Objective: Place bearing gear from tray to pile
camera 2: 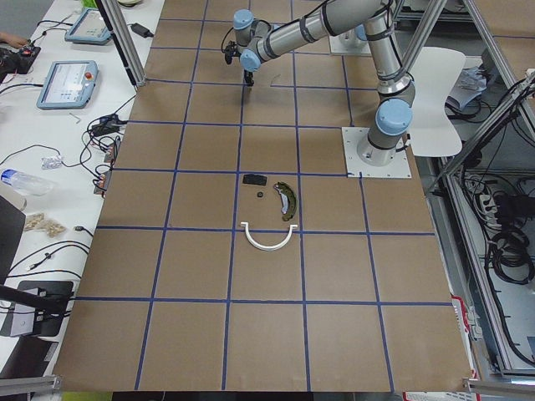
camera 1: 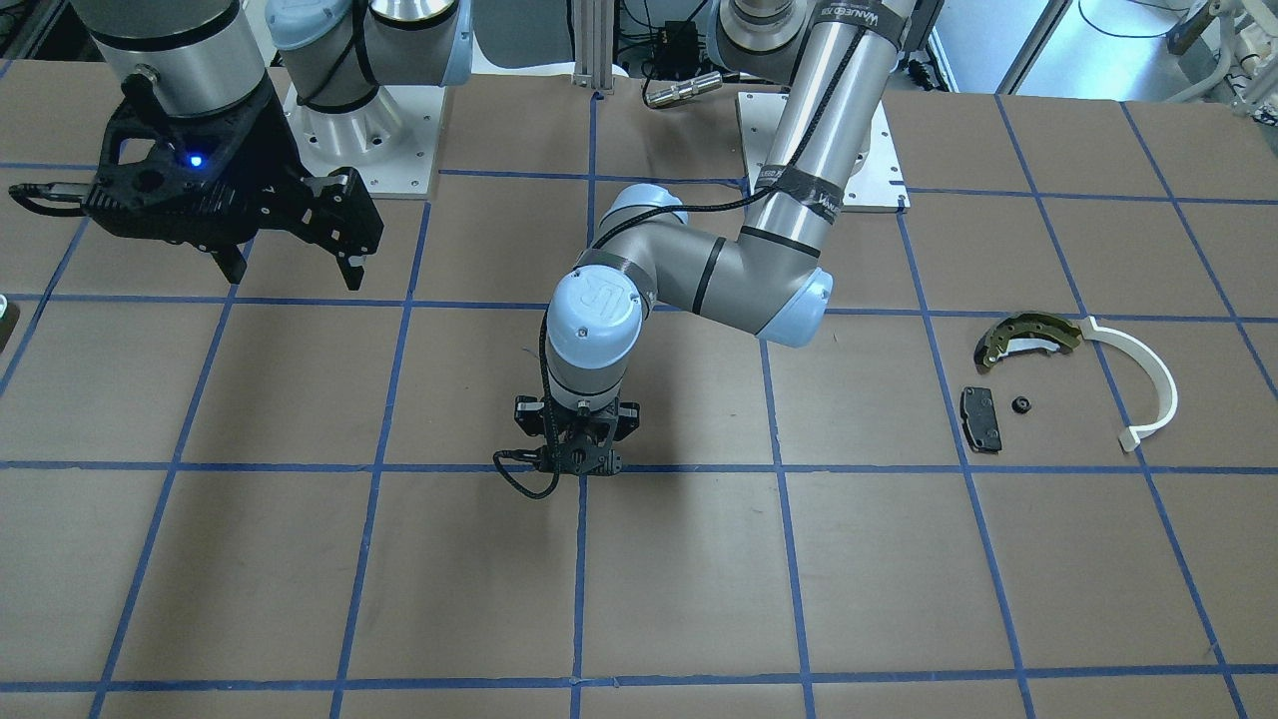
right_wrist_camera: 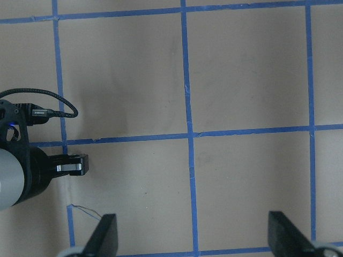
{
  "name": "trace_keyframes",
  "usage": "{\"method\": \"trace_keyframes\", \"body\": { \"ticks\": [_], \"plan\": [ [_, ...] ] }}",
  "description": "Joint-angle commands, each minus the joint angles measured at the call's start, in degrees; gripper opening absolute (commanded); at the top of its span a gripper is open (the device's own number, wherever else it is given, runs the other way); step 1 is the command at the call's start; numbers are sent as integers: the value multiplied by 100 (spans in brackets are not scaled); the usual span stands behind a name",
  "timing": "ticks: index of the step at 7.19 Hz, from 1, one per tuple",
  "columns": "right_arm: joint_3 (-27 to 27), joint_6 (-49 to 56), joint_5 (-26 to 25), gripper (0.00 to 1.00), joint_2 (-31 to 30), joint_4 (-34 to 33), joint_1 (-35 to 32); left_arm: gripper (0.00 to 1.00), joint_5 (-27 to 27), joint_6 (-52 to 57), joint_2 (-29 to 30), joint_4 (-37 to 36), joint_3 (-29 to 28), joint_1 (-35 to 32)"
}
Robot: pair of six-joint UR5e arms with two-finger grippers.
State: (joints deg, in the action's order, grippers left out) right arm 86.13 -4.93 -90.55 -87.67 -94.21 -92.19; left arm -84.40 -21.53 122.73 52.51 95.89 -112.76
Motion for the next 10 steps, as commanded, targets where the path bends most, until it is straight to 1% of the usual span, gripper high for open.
{"method": "trace_keyframes", "body": {
  "ticks": [1, 2, 3, 4, 5, 6, 7, 8, 9, 10],
  "plan": [
    [1, 9, 2, 100, 4, -9, -9, 53, -15, -44, 15, -4, 0, -27],
    [1, 9, 2, 100, 4, -9, 0, 40, -15, -36, 15, 14, 0, -27],
    [1, 9, 2, 100, -5, -1, 0, 10, -24, -9, 15, 14, 0, -27],
    [1, 9, 2, 100, -5, -9, -9, 0, -33, 0, 15, 40, 0, -27],
    [1, 9, 2, 100, -5, -1, -9, 0, -33, -18, -3, 32, -17, -27],
    [1, 9, 2, 100, -5, 0, -9, 0, -41, 0, -212, 145, -96, 34],
    [1, 9, 2, 100, -5, 0, -9, 0, -67, 61, -405, 520, -184, 313],
    [18, 9, -7, 100, 4, 8, -9, 0, -33, 79, -581, 915, -393, 855],
    [36, 9, -7, 100, -5, 8, -9, 0, -67, 679, -740, 1467, -657, 1435],
    [53, 18, -7, 100, 4, 0, -9, 0, -425, 1268, -872, 2021, -920, 1928]
  ]
}}
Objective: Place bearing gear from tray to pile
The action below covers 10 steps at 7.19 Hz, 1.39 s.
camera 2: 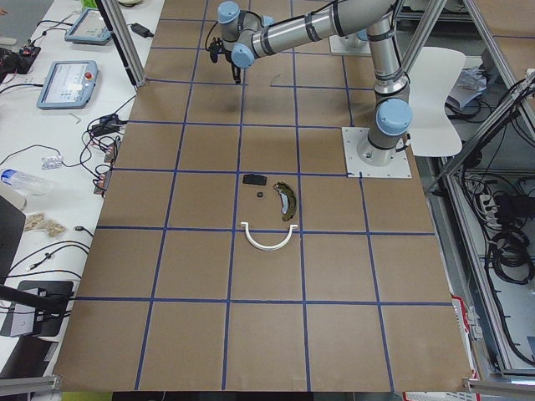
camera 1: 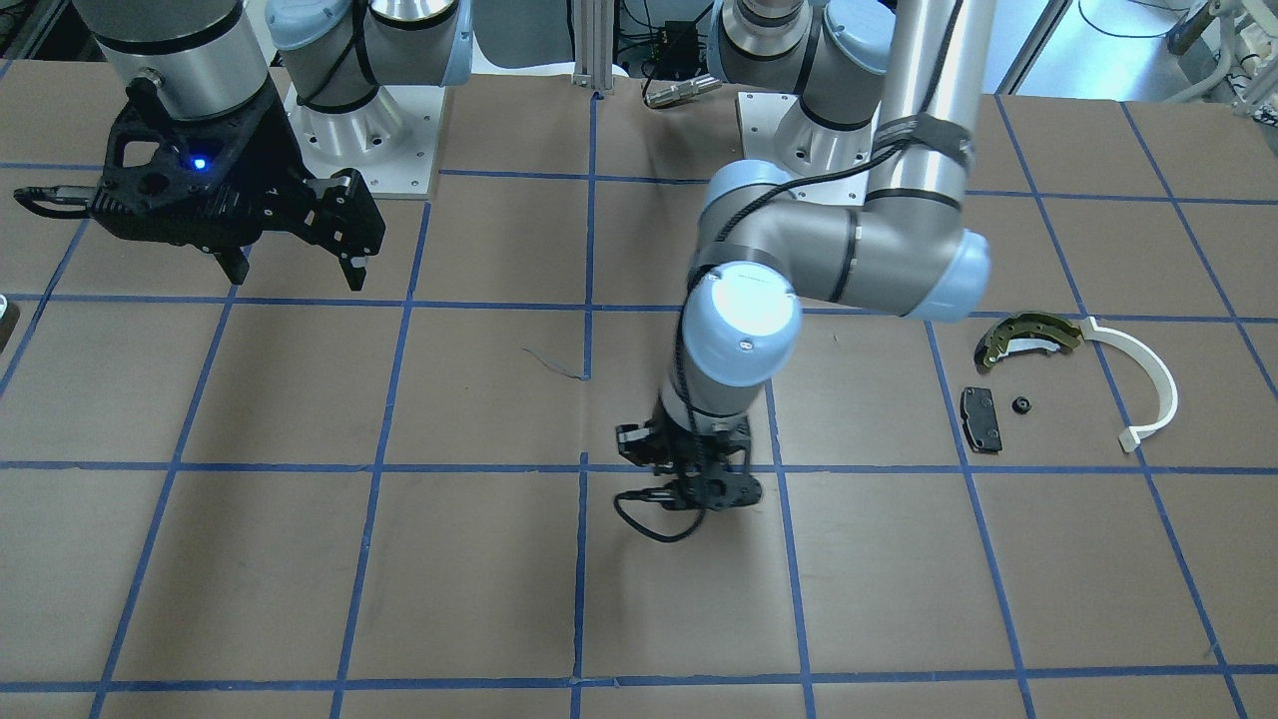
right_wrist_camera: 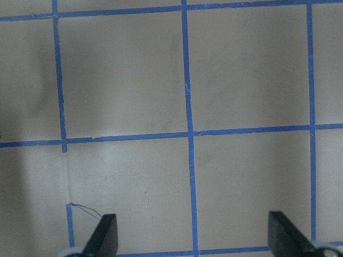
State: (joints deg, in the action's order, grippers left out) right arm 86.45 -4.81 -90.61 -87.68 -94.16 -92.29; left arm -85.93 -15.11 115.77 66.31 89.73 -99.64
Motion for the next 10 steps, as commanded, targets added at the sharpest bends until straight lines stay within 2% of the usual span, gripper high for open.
{"method": "trace_keyframes", "body": {
  "ticks": [1, 4, 7, 10],
  "plan": [
    [21, 7, -10, 100, 5, 3, 9, 0, -867, 1207, -221, 1029, -455, 1039],
    [21, -2, -1, 100, -13, -6, 0, 0, -961, 2536, -371, 1436, -255, 2322],
    [21, 7, -1, 100, -13, -6, 0, 0, -935, 4019, -485, 1368, 17, 3719],
    [21, 7, -1, 100, -13, -6, 0, 0, -943, 4533, -328, 982, 272, 4434]
  ]
}}
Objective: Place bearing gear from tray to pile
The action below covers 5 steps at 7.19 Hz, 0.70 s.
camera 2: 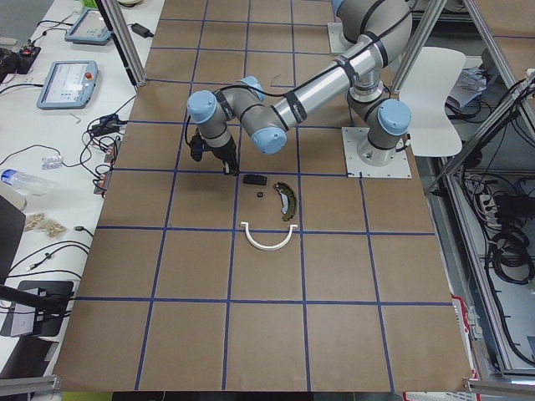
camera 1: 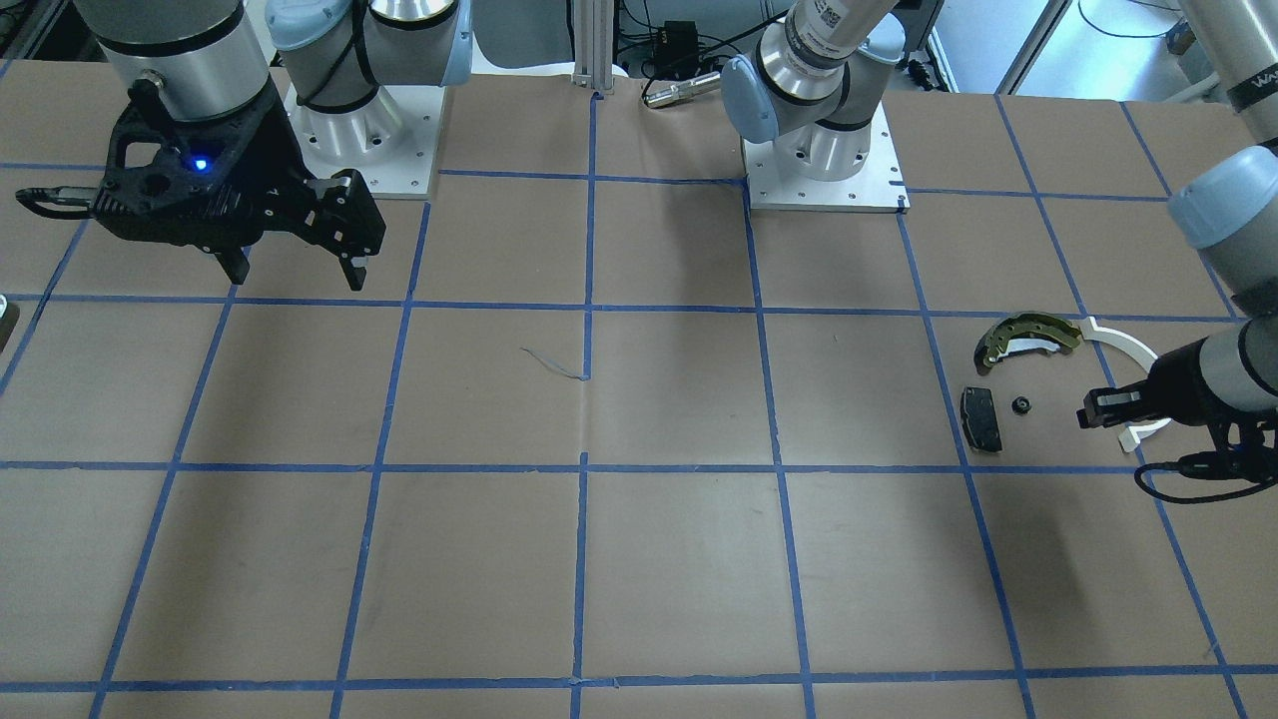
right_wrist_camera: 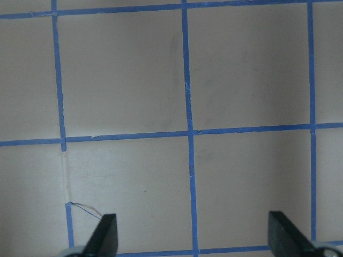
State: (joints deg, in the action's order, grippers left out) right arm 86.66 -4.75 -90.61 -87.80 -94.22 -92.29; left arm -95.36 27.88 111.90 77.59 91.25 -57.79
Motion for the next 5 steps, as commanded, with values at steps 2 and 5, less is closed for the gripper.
{"method": "trace_keyframes", "body": {
  "ticks": [2, 5],
  "plan": [
    [9, 0, 0, 100, 0, 9, 0, 0, -1, 394, 77, -742, 602, 330],
    [9, 0, 0, 100, 0, 9, 0, 0, -9, 534, 16, -1484, 1298, 409]
  ]
}}
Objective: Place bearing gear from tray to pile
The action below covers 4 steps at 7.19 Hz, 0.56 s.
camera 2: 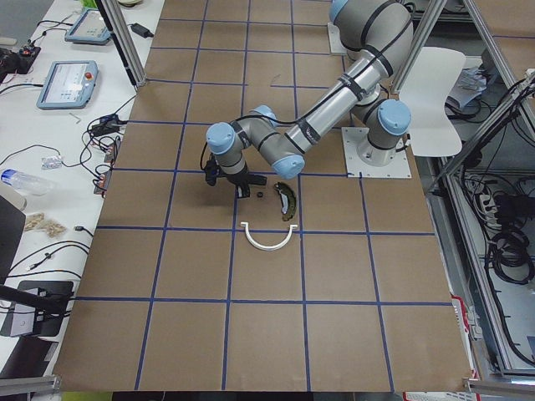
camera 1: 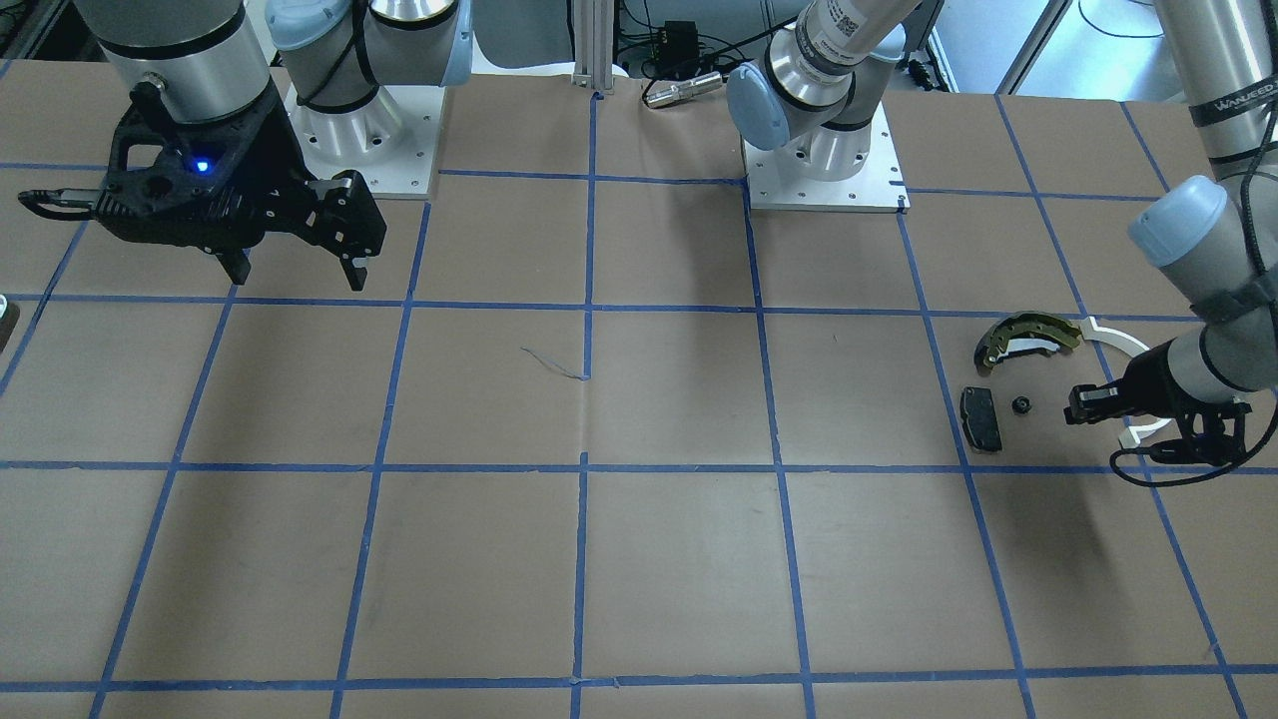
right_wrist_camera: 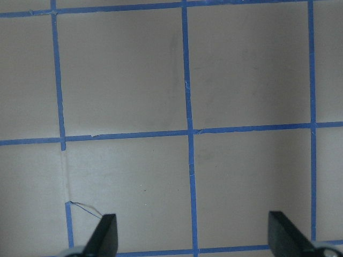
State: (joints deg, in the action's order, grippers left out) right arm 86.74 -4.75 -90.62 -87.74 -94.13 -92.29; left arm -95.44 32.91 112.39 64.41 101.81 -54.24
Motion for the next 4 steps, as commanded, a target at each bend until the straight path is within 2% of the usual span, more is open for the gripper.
{"method": "trace_keyframes", "body": {
  "ticks": [1, 4],
  "plan": [
    [1, 0, 0, 100, -6, 0, 0, 0, -1, 101, -33, -165, 330, 150],
    [1, 0, 0, 100, -6, 9, 0, 0, -1, 172, 28, -157, 366, 195]
  ]
}}
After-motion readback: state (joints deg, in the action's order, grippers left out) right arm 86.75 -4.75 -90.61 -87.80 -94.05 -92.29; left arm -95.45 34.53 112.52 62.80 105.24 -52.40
